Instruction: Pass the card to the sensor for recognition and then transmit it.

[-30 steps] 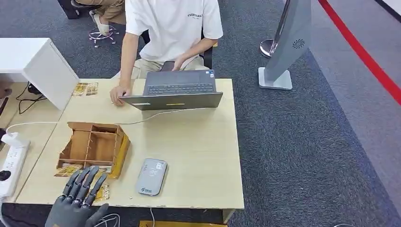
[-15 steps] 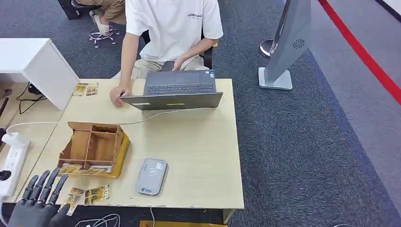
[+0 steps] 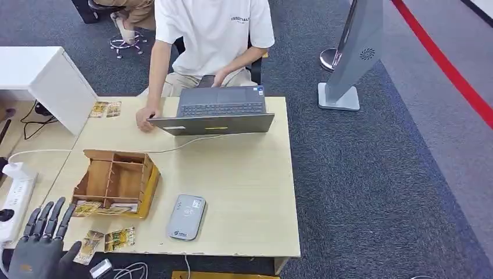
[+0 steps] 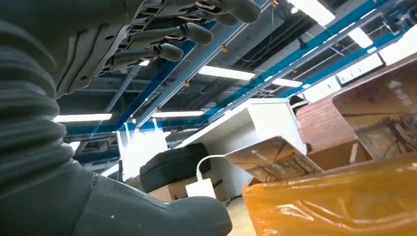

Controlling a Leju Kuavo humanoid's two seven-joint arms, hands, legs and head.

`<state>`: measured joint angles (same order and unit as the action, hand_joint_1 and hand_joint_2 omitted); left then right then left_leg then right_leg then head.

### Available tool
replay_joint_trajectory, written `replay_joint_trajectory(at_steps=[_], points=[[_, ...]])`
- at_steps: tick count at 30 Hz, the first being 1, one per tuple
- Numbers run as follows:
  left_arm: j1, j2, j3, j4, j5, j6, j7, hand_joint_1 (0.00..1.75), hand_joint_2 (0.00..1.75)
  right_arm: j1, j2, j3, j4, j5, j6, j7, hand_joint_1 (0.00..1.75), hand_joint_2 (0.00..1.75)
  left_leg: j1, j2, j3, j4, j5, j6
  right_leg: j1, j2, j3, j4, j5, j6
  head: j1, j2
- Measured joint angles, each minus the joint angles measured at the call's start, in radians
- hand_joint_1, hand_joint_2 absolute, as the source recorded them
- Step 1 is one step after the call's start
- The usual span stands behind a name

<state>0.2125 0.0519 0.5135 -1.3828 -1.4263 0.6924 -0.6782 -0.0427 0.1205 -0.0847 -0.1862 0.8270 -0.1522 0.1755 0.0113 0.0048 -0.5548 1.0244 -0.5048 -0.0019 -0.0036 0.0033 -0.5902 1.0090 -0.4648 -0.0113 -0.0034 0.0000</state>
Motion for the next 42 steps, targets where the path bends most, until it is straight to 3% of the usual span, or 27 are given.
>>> replay_joint_trajectory(at_steps=[20, 42], points=[[-0.081, 0.045, -0.221, 0.028, -0.008, 0.0, 0.174, 0.0, 1.75, -0.01, -0.002, 0.002, 0.0, 0.03, 0.016, 0.007, 0.0, 1.75, 0.0, 0.0, 0.0, 0.0, 0.0, 0.0, 0.0, 0.0, 0.0, 0.0, 0.0, 0.0, 0.0, 0.0], [-0.082, 0.084, -0.3, 0.06, 0.026, 0.0, 0.226, 0.0, 1.75, -0.009, -0.002, 0.002, 0.0, 0.032, 0.018, 0.01, 0.0, 1.75, 0.0, 0.0, 0.0, 0.0, 0.0, 0.0, 0.0, 0.0, 0.0, 0.0, 0.0, 0.0, 0.0, 0.0]])
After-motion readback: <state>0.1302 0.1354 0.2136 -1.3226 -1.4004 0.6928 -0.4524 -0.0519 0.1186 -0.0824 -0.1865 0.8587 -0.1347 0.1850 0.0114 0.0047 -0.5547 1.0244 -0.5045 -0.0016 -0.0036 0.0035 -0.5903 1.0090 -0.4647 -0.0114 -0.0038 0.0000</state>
